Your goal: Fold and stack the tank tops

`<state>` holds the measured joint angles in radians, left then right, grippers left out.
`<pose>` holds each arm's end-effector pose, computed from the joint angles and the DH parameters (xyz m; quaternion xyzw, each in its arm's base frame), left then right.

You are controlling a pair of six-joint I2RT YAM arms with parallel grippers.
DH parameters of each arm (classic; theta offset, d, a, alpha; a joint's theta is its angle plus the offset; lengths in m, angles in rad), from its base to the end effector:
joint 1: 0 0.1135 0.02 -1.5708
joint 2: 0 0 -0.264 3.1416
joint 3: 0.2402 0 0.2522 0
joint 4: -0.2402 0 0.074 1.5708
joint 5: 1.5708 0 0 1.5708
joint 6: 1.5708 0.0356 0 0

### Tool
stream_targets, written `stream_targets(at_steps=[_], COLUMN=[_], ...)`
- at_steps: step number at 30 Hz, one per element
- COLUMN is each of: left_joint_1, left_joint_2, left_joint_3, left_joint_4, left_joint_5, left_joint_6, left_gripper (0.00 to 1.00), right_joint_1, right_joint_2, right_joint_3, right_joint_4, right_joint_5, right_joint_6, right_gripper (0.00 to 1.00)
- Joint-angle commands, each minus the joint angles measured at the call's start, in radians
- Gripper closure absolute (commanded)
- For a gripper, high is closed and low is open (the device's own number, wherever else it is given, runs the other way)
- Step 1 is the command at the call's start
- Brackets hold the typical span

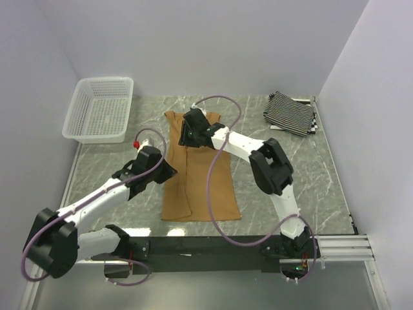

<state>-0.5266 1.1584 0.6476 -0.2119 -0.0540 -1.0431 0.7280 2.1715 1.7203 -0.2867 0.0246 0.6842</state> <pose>0.2079 -0.1186 0.2155 -0.2434 0.8780 -0.2733 0.3084 0.3715 0.3300 0.2047 -0.0150 0.9144 0.2539 0.3151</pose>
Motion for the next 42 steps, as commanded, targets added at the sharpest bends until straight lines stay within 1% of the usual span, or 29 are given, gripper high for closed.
stream_targets(at_steps=[1,4,6,8,11,13,18,19,23,24,27,33,37,42], left_joint_1=[-0.039,-0.102,-0.145,-0.188,-0.228,-0.24,-0.271,-0.276,-0.296,-0.297,-0.297,-0.296,-0.297,-0.297], left_joint_2=[-0.052,-0.045,-0.026,-0.013,0.029,0.069,0.135,0.139,0.144,0.138,0.101,0.04,0.035,0.035], left_joint_3=[-0.06,-0.095,-0.114,-0.118,-0.115,-0.123,-0.135,-0.137,-0.173,-0.181,-0.2,-0.189,-0.186,-0.207], left_joint_4=[0.082,0.086,0.097,0.103,0.091,0.098,0.091,0.085,0.062,0.057,0.028,-0.056,-0.078,-0.073], left_joint_5=[0.042,0.026,0.011,-0.001,-0.04,-0.035,-0.044,-0.046,-0.043,-0.043,-0.047,-0.056,-0.043,-0.018], left_joint_6=[-0.061,-0.081,-0.098,-0.107,-0.118,-0.123,-0.133,-0.135,-0.146,-0.147,-0.146,-0.104,-0.066,-0.057], left_gripper=[1.0,0.99,0.99,0.99,0.99,0.99,0.99,0.99,1.0,1.0,1.0,1.0,0.99,0.99], right_joint_1=[-0.01,-0.019,-0.024,-0.024,-0.03,-0.033,-0.039,-0.039,-0.041,-0.041,-0.051,-0.079,-0.091,-0.093], right_joint_2=[0.065,0.123,0.155,0.162,0.177,0.188,0.177,0.177,0.201,0.203,0.206,0.185,0.183,0.175], right_joint_3=[0.12,0.186,0.231,0.231,0.226,0.226,0.161,0.16,0.186,0.19,0.183,0.145,0.151,0.137], right_joint_4=[-0.061,-0.069,-0.107,-0.1,-0.097,-0.104,-0.078,-0.078,-0.103,-0.104,-0.111,-0.086,-0.089,-0.075], right_joint_5=[0.009,0.02,0.034,0.043,0.038,0.038,0.04,0.04,0.04,0.047,0.057,0.057,0.057,0.051], right_joint_6=[-0.029,-0.023,-0.023,-0.026,-0.028,-0.028,-0.032,-0.034,-0.058,-0.061,-0.068,-0.063,-0.068,-0.084], right_gripper=[0.54,0.54,0.54,0.55,0.58,0.61,0.66,0.72,0.81,0.87,1.0,1.0,1.0,1.0])
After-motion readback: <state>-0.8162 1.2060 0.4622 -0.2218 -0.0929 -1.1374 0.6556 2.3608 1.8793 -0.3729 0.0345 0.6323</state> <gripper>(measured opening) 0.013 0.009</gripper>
